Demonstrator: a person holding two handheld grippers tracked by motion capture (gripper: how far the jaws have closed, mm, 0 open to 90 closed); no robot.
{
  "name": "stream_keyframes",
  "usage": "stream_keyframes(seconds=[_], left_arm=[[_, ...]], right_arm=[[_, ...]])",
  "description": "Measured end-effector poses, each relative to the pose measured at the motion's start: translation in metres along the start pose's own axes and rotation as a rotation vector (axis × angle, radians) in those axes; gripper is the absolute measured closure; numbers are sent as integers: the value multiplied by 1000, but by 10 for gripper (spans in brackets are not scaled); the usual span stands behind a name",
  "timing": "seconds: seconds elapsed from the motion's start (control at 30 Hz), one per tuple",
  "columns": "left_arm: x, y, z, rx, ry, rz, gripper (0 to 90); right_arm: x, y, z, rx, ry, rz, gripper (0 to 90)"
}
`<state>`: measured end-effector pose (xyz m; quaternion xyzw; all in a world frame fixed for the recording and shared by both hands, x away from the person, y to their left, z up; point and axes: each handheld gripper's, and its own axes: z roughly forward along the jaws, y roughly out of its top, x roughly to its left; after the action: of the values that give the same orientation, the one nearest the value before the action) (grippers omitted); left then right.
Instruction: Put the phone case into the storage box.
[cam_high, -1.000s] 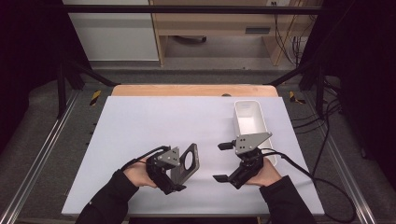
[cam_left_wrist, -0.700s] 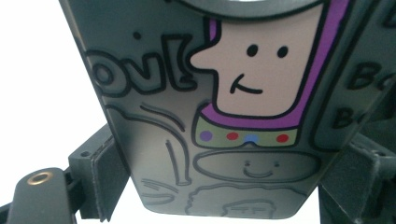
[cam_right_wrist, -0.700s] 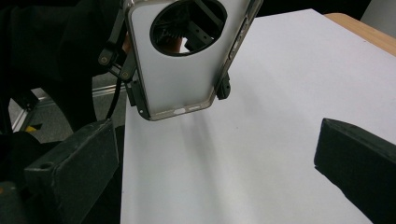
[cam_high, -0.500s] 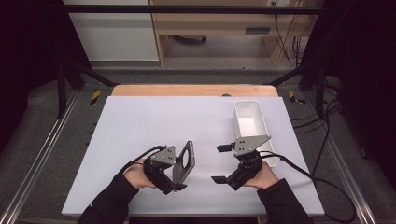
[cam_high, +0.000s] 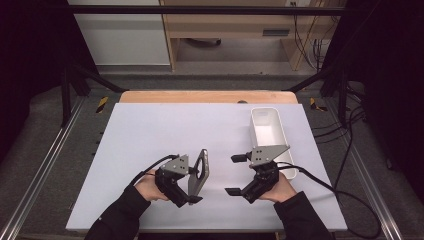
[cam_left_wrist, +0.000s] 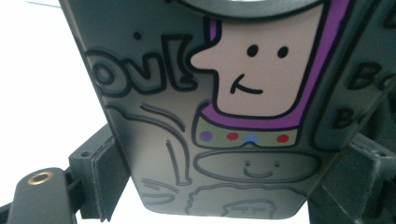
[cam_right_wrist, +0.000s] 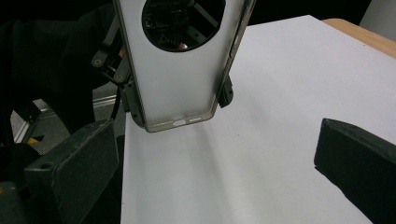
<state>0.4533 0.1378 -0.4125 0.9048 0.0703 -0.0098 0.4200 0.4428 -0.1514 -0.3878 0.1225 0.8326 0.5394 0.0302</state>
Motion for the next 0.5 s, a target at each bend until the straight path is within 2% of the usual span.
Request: stream_keyframes(seconds=[0.23,0.5], left_arm=[[1,3,3,-13,-3,3,116],[2,11,5,-23,-27,16,116]], right_arm=[[-1,1,2,-26,1,9,1],[-2,1,3,-25,3,11,2]])
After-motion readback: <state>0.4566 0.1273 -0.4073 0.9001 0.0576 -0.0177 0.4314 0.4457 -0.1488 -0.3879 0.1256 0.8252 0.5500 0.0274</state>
